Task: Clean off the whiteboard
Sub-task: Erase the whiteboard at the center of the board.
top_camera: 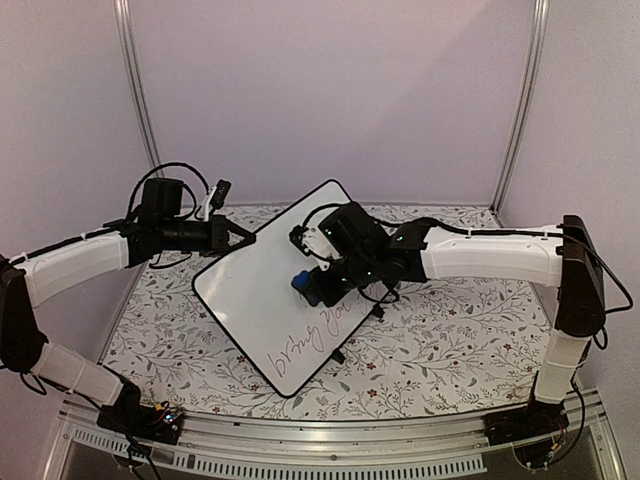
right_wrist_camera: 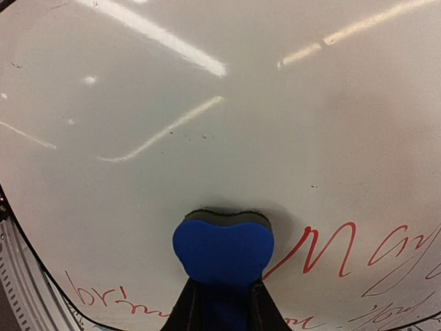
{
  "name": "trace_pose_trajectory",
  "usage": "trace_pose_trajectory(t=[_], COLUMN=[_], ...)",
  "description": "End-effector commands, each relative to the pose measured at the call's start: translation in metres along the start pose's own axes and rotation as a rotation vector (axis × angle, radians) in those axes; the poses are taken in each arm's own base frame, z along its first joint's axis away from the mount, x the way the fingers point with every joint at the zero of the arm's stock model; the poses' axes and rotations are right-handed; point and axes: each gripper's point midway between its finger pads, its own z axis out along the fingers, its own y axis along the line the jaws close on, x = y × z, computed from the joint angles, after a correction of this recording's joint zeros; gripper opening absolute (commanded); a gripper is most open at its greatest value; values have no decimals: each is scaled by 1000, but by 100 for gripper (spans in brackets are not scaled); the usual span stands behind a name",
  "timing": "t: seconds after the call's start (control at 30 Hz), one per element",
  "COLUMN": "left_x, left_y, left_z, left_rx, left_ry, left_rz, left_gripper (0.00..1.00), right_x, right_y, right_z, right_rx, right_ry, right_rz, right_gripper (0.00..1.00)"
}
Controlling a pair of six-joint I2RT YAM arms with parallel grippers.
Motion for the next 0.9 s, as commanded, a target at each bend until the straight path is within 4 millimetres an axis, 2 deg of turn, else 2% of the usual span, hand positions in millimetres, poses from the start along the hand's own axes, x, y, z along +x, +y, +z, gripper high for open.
trace_pose_trajectory(t=[0.0,0.3,0.5,0.87], left_x=[9,6,7,8], left_y=[1,-2,0,2], left_z=[6,3,5,5], left_rx=[-2,0,-1,-11], left_ry=[33,24,29,30], left_rz=[17,24,22,20], left_gripper=[0,0,0,0], right_x=[-39,-50,-57,-61], right_y=[-5,-2,-7,-1], right_z=[-36,-56,-68,-68], right_rx=[29,8,39,5], right_ry=[-103,-153,-186,-199], right_rz=[-22,-3,-1,-5], right_gripper=[4,4,4,4])
